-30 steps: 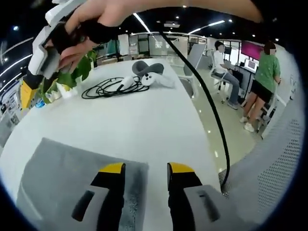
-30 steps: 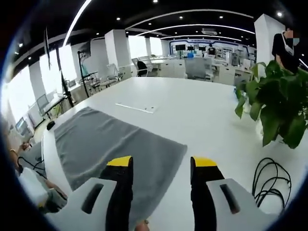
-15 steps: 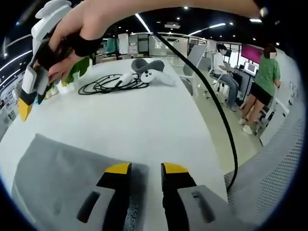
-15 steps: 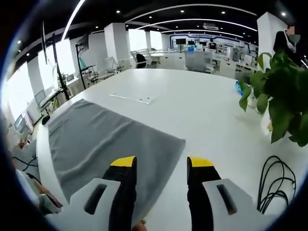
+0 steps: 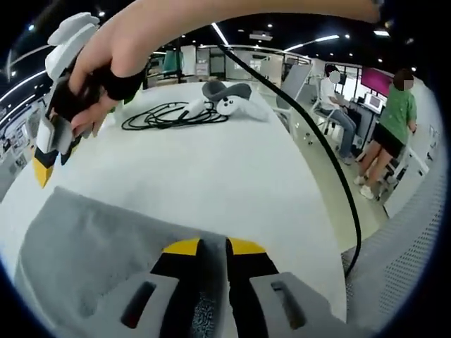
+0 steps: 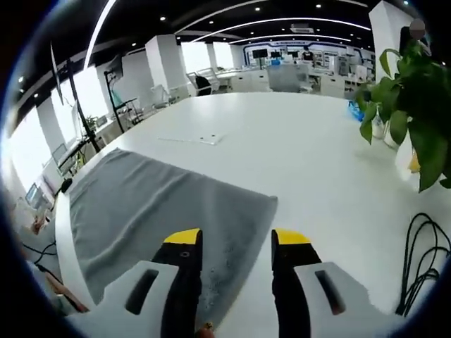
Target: Fold the towel on the table until its edges align and the towel forms a compact rectangular stack.
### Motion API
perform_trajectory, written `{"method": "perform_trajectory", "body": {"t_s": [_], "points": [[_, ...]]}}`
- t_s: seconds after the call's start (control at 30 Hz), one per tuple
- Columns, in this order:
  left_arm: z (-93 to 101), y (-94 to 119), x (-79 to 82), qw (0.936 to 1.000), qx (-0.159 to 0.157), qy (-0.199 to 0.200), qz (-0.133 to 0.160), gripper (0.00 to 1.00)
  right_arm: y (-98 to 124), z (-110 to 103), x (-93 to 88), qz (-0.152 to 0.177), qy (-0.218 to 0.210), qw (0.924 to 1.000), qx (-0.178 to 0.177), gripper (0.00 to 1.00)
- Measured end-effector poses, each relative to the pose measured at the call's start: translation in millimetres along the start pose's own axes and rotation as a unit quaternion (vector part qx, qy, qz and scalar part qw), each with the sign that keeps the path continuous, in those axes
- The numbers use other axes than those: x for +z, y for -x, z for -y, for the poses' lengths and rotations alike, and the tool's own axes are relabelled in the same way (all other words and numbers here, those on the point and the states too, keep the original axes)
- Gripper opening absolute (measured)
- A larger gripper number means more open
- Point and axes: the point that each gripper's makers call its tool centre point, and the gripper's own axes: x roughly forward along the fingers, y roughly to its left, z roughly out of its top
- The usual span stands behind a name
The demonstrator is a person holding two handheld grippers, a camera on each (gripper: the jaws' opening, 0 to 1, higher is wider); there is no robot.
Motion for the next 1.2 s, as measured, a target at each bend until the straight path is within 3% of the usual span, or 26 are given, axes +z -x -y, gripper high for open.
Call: {"method": "perform_trajectory", "body": {"t_s": [0.47,0.63,0.87,0.97,1.2], "points": [[-2.6,1,1.0,0.9999,0.014,-0.006,0.004,0.07,-15,5,-12.5,-0.019,-0.003,0.9998,-0.009,0.34],[-2.6,1,1.1,0.9999,0.012,-0.003,0.007,0.07,-24,12,-11.4,-0.016,-0.014,0.9995,-0.022,0.27],[-2.8,1,0.9,0.9999,0.009,0.002,0.012,0.08,-40,22,-8.6,-0.021,-0.017,0.999,-0.037,0.26],[-2.8,1,1.1,0.9999,0.007,0.005,0.013,0.08,-45,32,-7.4,-0.026,0.025,0.9971,-0.067,0.25],[-2.9,1,0.9,0.9999,0.006,0.001,0.015,0.08,-61,40,-2.1,-0.018,0.0,0.9968,-0.078,0.24]]}}
